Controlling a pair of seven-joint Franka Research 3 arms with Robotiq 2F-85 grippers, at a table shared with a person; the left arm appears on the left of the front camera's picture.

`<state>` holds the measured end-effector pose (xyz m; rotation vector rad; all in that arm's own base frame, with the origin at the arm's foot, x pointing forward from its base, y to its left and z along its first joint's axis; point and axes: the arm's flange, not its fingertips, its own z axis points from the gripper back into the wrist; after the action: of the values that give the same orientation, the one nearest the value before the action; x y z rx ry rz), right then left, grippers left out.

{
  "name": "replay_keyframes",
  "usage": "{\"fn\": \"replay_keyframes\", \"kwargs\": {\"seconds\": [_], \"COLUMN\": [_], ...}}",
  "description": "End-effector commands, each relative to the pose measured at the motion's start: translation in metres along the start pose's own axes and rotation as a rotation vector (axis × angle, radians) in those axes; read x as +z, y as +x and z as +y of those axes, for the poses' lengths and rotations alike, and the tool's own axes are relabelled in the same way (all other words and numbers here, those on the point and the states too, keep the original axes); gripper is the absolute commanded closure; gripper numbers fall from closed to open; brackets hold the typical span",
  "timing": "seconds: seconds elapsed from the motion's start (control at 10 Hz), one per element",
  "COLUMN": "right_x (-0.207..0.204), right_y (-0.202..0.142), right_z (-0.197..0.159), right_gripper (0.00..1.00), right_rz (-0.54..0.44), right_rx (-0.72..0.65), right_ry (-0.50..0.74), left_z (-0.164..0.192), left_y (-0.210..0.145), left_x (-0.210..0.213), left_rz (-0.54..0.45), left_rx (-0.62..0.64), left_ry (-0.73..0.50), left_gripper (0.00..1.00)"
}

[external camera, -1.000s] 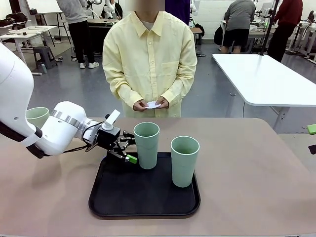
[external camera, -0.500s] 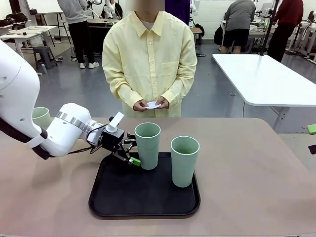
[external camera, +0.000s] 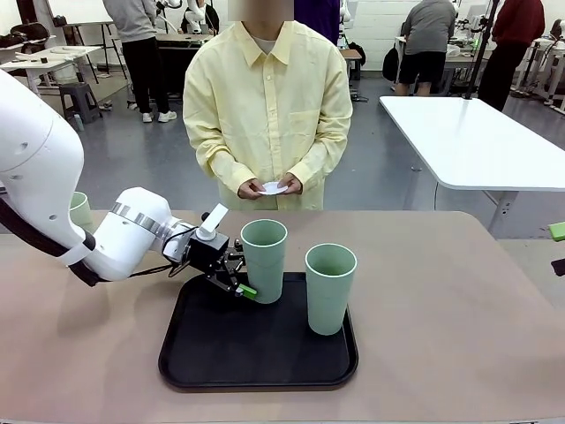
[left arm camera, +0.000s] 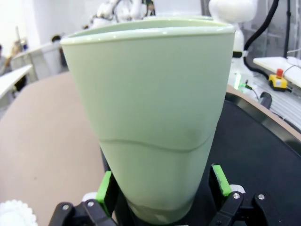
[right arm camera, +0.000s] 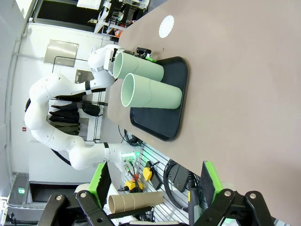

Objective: Place coasters on the table and set cups on them.
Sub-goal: Take one Reusable plastic cup from the Flat Tray and place it on a coaster set by the human.

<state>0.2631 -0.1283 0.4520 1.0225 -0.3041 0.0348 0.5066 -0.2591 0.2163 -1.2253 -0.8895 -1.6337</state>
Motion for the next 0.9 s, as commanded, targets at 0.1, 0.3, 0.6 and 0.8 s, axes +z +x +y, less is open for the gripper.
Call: {"fn": "replay_keyframes", "kwargs": {"seconds": [0.1,0.3,0.6,0.8], "right_x": [0.000,0.000,0.000,0.000], "right_y": [0.000,0.000,0.000,0.000], "right_z": [0.000,0.000,0.000,0.000], "right_gripper": [0.00,0.00,0.00,0.00], "right_rz": [0.001,0.001,0.001,0.001], "right_rx": [0.013,0.013,0.013,0.013], "right_ry": [0.016,0.016,0.016,0.016], "left_z": [0.007,0.008,0.008,0.008], "left_y": [-0.003,-0.005,-0.006,-0.006], "left_x": [-0.013,-0.020,-0.023,-0.023], "left_rz": [-0.007,-0.008,-0.030,-0.050], "left_rx": [-0.021,0.000,0.046,0.032], "left_ry": [-0.043,-0.060,-0.079,-0.089], "left_gripper": [0.00,0.00,0.00,0.55]}}
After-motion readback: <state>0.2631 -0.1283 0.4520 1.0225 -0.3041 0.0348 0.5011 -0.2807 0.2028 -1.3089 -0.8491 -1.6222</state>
